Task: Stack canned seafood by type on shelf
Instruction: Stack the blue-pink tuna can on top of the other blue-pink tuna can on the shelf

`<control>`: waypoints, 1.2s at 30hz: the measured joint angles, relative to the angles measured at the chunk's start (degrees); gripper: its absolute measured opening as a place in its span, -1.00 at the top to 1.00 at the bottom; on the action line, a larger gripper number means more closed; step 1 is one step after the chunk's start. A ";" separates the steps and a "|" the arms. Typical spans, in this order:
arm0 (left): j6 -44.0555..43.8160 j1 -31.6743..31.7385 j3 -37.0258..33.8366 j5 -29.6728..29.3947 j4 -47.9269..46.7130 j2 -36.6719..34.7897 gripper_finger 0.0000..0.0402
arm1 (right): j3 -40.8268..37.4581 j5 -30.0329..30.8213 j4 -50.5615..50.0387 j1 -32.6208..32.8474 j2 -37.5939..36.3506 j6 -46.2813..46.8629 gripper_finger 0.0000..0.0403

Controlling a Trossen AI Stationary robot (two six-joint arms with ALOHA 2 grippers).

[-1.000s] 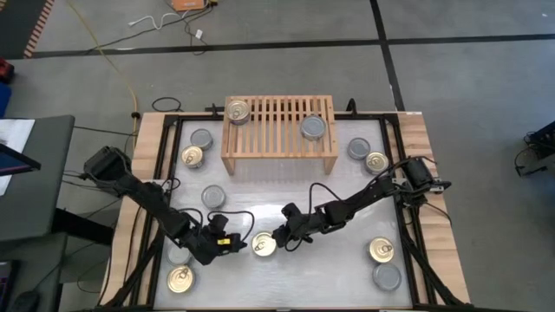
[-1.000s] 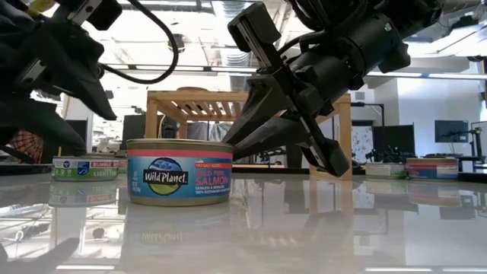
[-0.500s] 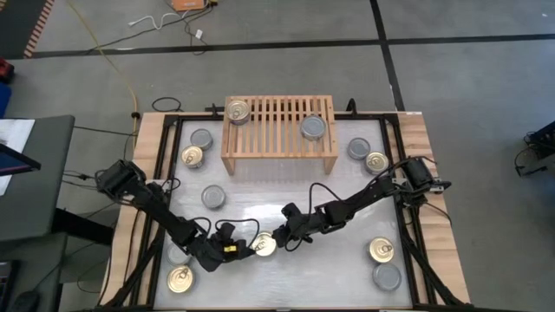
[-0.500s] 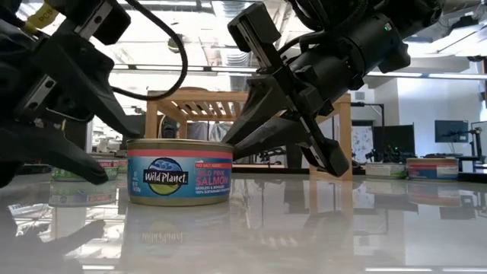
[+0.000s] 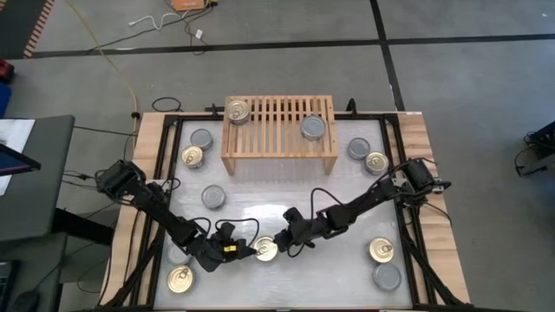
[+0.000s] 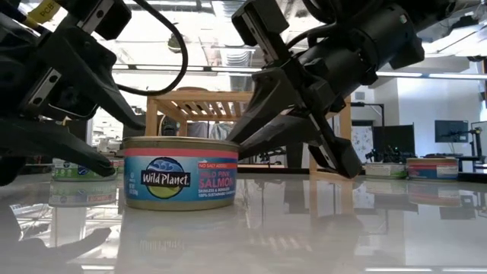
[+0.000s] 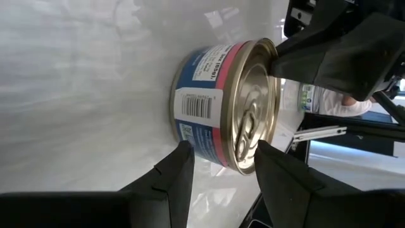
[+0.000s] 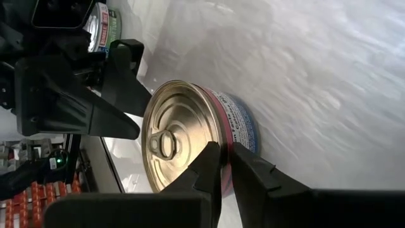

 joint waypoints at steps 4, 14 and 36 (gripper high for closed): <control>-0.05 0.00 0.00 0.26 0.01 0.00 0.22 | 0.00 0.29 -0.17 0.15 0.00 0.10 0.69; -0.96 0.20 0.00 0.38 -0.07 0.00 0.22 | 0.02 1.60 -1.70 0.37 0.00 2.49 0.69; 6.79 3.28 0.00 3.29 -0.10 0.00 0.22 | 0.02 1.80 -1.85 0.66 -0.02 2.94 0.69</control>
